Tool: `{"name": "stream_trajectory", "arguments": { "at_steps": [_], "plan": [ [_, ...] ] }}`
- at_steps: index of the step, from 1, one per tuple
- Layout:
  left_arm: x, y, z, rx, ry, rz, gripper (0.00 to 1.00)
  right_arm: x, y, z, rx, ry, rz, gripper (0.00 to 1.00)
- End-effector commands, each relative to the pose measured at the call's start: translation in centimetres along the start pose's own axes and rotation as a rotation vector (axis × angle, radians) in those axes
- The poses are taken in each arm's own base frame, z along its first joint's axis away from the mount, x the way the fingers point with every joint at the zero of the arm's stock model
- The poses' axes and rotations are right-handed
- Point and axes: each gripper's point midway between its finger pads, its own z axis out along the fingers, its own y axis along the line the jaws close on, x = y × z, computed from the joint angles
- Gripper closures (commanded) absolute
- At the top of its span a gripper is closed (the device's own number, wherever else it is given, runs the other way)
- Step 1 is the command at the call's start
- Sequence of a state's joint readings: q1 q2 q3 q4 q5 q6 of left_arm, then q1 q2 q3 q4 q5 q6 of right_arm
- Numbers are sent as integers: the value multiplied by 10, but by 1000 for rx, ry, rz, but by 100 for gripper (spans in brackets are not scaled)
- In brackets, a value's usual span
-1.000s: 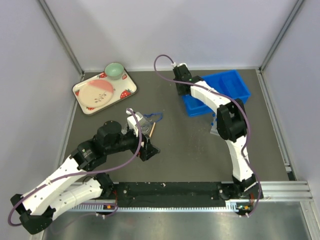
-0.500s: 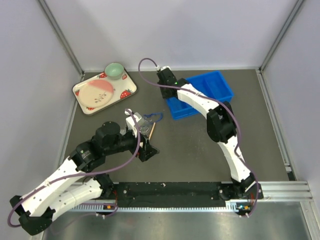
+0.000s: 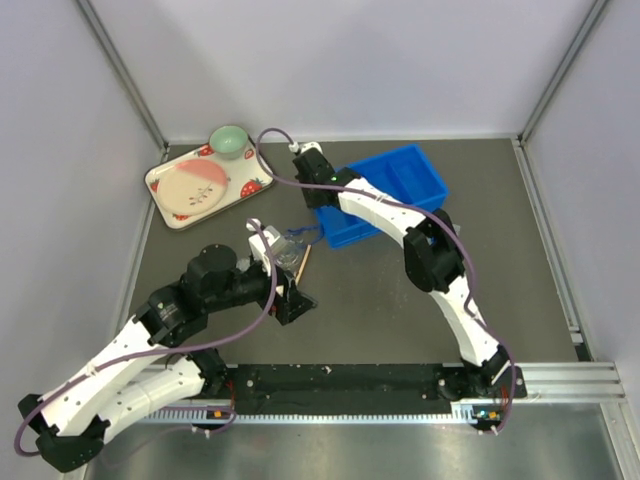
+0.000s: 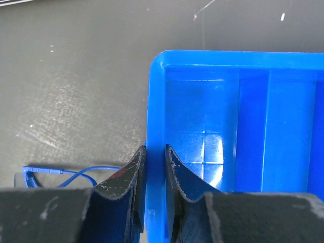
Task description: Organize the chemistry lab equipment
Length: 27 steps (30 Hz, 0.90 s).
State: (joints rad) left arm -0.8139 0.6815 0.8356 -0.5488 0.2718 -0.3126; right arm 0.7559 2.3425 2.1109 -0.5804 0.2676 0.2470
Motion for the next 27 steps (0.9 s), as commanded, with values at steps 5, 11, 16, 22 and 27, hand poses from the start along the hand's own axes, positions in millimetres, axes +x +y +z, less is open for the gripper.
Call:
{"name": "stream_trajectory", "arguments": {
  "at_steps": [5,11,16,22,27],
  "plan": [
    [-7,-6,-9,16,-35,4,1,24,53,-3,-66,35,7,100],
    [-4,-7,-12,19,-36,-9,1,49,69,-13,-47,55,-37,100],
    [-4,-9,-15,22,-44,-21,1,56,82,-15,-55,49,-43,100],
    [-2,-5,-16,-2,-37,-25,1,37,72,-23,-11,-4,-65,80],
    [-7,-4,-18,-15,-49,-23,1,3,62,-51,17,-88,-91,49]
  ]
}}
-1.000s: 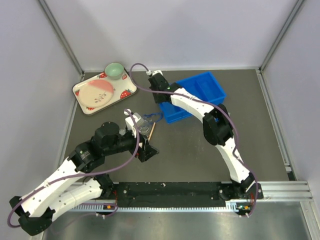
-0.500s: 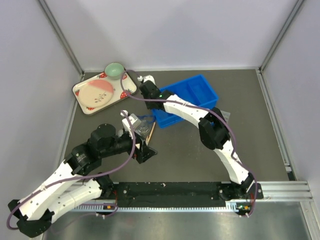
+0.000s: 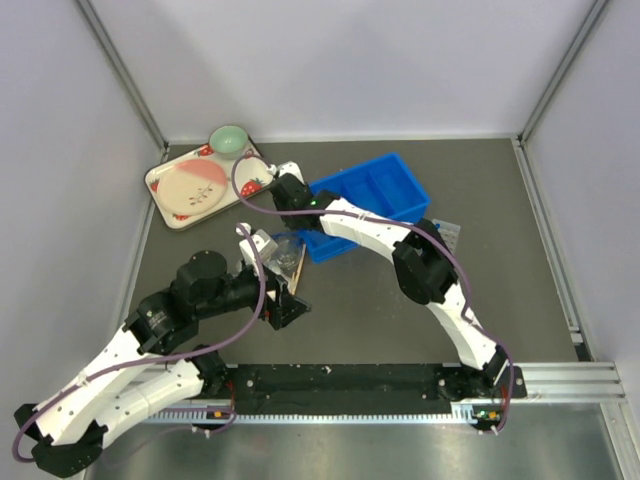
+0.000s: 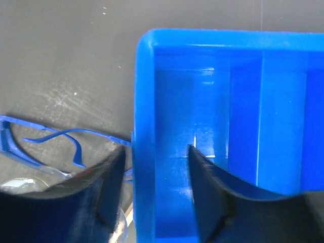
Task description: Organize the chemistry lab equipment
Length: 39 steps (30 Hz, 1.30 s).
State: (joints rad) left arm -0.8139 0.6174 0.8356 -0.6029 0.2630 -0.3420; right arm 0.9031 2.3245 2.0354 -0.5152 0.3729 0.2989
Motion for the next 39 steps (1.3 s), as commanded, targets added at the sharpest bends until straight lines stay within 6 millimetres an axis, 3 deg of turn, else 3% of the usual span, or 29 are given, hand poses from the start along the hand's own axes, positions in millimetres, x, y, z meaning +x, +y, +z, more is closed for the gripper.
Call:
{"name": "stream_trajectory", "arguments": {
  "at_steps": [1,4,13,16,20,23,31,39],
  "plan": [
    [-11,0,-3,-16,-38,4,1,-27,-7,-38,31,-57,-47,40],
    [-18,4,-7,-52,-50,12,1,-41,-14,-54,46,-93,-63,32],
    [-58,3,-36,-134,-150,52,1,-73,-19,-97,1,-168,-73,30],
    [-77,3,-54,-175,-219,58,1,-79,-9,-113,-73,-174,-78,29],
    [-104,9,-85,-269,-347,8,1,-76,19,-135,-223,-157,-110,29],
    [-114,31,-111,-425,-429,-52,1,-66,43,-147,-305,-136,-161,29],
    [-97,89,-152,-818,-436,-130,1,-20,108,-183,-441,-90,-349,29],
    [-79,114,-170,-1005,-417,-141,1,22,142,-193,-510,-33,-423,29]
  ]
}}
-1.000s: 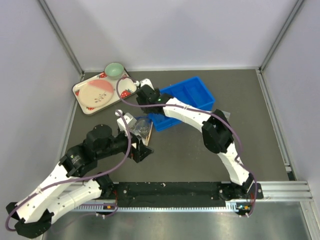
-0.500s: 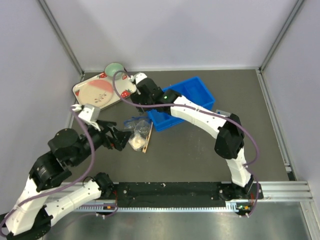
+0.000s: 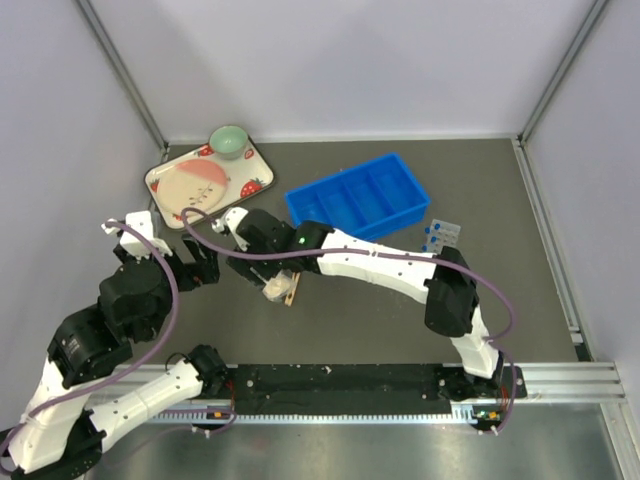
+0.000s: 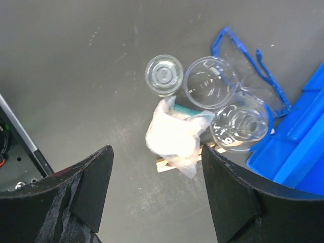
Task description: Organize the chemistry lab equipment
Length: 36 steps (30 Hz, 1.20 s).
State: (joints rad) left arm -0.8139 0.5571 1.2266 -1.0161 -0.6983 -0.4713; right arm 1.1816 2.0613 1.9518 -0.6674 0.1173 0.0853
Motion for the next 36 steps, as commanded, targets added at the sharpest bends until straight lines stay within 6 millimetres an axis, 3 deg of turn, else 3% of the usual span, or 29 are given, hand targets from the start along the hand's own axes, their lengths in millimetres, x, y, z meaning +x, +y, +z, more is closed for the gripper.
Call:
{"name": "stream_trajectory", "arguments": {
  "at_steps": [1,3,8,12,15,19,23,26,30,32,33,36],
  "plan": [
    [3,24,3,-138,-15,7,1,-12,18,-20,-33,-47,-36,29],
    [8,26,3,-143,-9,11,1,-7,13,-18,5,-40,-16,29],
    [29,23,7,-122,41,5,1,8,-42,-26,226,-30,94,29],
    [45,10,12,-61,84,-6,1,13,-103,-50,321,-69,241,30],
    [58,0,21,-39,121,5,1,20,-122,-58,344,-71,264,29],
    [78,-29,29,93,193,46,1,22,-155,-59,384,-67,292,29],
    [96,-40,39,114,246,74,1,13,-165,-55,384,-67,294,29],
    [113,-35,51,33,301,99,1,7,-159,-52,347,-73,299,29],
    [131,-43,68,22,347,92,1,4,-156,-60,330,-87,304,30],
    [137,-34,82,-20,365,59,1,8,-155,-64,329,-85,301,30],
    [138,-39,88,9,372,30,1,5,-155,-74,331,-104,304,30],
    [152,-17,108,-76,409,-15,1,7,-154,-90,338,-125,312,30]
  ]
}}
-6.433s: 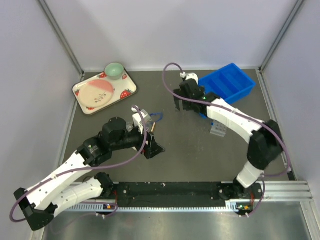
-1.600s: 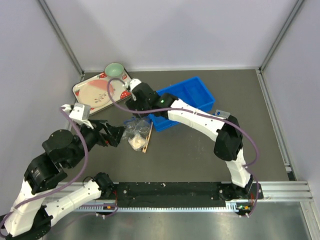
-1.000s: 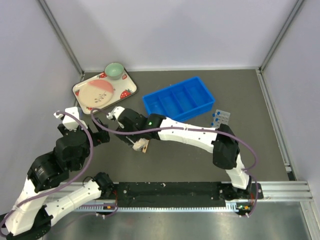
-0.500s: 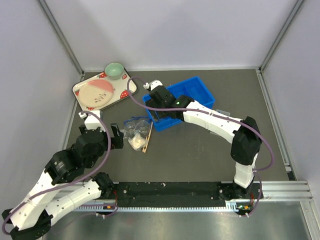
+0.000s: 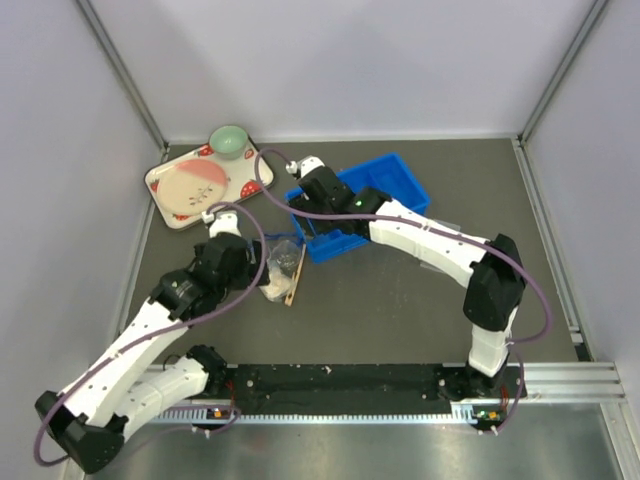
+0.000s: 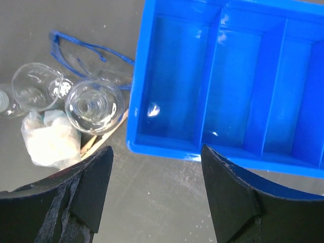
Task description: Organize the chemistry lab equipment
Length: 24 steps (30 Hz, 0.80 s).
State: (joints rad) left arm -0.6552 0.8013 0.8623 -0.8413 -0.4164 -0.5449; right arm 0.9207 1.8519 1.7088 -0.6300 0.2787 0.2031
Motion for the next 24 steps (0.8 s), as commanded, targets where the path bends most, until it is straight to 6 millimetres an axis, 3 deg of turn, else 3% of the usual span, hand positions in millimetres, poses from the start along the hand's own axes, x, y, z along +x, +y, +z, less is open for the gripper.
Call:
{"name": "stream_trajectory", "arguments": {
  "at_steps": [1,5,7,24],
  "plan": [
    [-8,3,30,0,8,-102,1,-18,-4,-41,-23,-93,33,30],
    [-9,16,50,-61,27,-136,1,-12,-5,-55,-15,-118,26,30],
    [-7,13,60,-50,53,-139,1,-6,-3,-60,-20,-119,29,29],
    [20,43,106,-157,148,-192,1,22,1,-63,-61,-121,57,29]
  ]
}}
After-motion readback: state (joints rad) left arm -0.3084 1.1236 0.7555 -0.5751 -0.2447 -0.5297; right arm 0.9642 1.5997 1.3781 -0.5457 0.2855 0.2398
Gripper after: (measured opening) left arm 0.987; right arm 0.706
